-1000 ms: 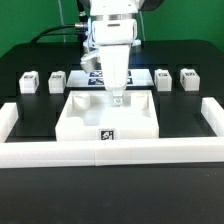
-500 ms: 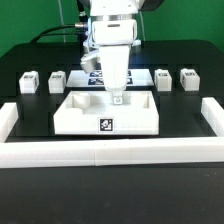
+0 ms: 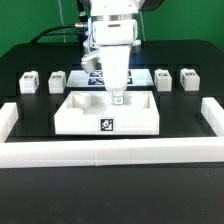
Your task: Assemble square table
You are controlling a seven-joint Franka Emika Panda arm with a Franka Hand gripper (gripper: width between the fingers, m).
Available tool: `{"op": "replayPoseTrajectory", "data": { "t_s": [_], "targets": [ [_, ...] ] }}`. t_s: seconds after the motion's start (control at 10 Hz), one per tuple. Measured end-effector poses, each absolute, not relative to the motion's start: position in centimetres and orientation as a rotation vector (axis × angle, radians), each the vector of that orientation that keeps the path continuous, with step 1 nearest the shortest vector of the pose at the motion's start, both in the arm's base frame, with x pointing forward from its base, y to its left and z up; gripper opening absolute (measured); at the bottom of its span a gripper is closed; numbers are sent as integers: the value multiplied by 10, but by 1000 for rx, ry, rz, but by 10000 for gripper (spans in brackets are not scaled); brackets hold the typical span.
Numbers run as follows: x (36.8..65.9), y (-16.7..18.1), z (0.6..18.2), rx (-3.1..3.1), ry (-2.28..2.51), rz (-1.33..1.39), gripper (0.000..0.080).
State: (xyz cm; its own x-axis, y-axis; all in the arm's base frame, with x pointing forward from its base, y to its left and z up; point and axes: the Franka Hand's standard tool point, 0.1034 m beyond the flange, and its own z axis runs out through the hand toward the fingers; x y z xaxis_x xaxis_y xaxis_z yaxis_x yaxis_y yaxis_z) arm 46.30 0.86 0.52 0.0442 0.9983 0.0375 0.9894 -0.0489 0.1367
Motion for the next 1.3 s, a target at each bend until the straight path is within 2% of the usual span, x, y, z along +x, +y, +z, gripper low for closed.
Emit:
{"op": "replayPoseTrajectory", "data": {
  "t_s": [0.2,0.3,0.8,0.9,1.0,1.1,1.2,1.3],
  "targets": [
    [478,68,6,2180,2164,238,60],
    [486,83,5,2196,2151,254,60],
    [491,82,4,2244,2119,181,72],
    [491,82,4,2245,2119,180,288],
    [491,82,4,2245,2118,180,423],
    [491,82,4,2246,2118,180,423],
    [491,81,4,2246,2118,180,578],
    [491,81,3,2246,2118,180,578]
  ]
}}
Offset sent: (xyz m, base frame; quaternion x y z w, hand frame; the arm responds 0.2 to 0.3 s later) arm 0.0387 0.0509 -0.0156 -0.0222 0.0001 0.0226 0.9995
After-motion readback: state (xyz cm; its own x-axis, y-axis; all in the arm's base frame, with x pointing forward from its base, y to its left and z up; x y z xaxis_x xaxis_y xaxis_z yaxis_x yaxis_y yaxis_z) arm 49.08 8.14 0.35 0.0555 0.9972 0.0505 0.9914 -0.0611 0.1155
